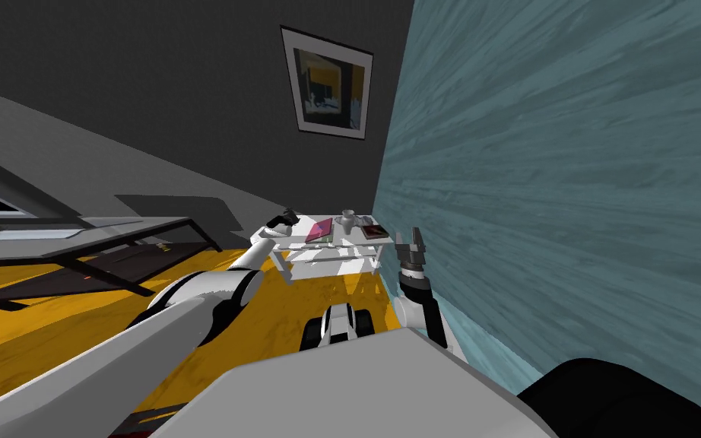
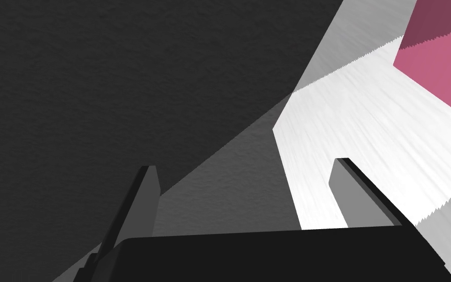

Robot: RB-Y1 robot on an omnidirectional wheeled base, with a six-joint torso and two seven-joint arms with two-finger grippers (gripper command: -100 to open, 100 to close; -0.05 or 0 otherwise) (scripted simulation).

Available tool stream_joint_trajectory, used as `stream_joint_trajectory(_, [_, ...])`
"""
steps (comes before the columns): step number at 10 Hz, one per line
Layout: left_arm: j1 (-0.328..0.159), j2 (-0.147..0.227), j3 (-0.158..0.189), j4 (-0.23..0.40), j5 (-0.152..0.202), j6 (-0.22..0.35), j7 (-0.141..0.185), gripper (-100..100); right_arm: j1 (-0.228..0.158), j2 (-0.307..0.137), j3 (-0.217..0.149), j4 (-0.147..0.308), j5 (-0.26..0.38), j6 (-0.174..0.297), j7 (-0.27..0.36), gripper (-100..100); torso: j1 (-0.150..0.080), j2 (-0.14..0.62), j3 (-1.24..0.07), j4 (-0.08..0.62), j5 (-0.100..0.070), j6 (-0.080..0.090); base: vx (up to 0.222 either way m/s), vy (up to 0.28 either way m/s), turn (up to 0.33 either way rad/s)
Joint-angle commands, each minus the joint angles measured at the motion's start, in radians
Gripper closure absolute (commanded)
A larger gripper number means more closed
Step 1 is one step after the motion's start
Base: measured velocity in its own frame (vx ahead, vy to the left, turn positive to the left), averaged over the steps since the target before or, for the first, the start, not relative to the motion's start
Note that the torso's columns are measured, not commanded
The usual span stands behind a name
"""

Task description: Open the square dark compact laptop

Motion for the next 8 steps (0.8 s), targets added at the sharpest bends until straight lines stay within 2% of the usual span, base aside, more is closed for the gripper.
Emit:
stream_joint_trajectory(1, [-0.052, -0.006, -0.049, 0.037, 0.03, 0.002, -0.005, -100, 0.0, 0.0, 0.0, 0.0, 0.0, 0.0, 0.0, 0, 0.0, 0.001, 0.0, 0.0, 0.0, -0.001, 0.016, -0.015, 0.159])
stream_joint_trajectory(2, [-0.044, 0.004, -0.049, 0.046, 0.034, -0.011, -0.001, -100, 0.0, 0.0, 0.0, 0.0, 0.0, 0.0, 0.0, 0, 0.001, 0.001, 0.001, 0.0, 0.0, -0.002, 0.009, -0.011, 0.044])
stream_joint_trajectory(3, [-0.046, 0.004, -0.053, 0.048, 0.037, -0.012, 0.0, 0, 0.0, 0.0, 0.0, 0.0, 0.0, 0.0, 0.0, 0, 0.001, 0.001, 0.001, 0.0, 0.0, -0.001, 0.0, 0.0, 0.0])
stream_joint_trajectory(8, [-0.045, 0.004, -0.053, 0.048, 0.037, -0.012, 0.0, 0, 0.0, 0.0, 0.0, 0.0, 0.0, 0.0, 0.0, 0, 0.0, 0.0, 0.0, 0.0, 0.0, -0.001, 0.0, 0.0, 0.0])
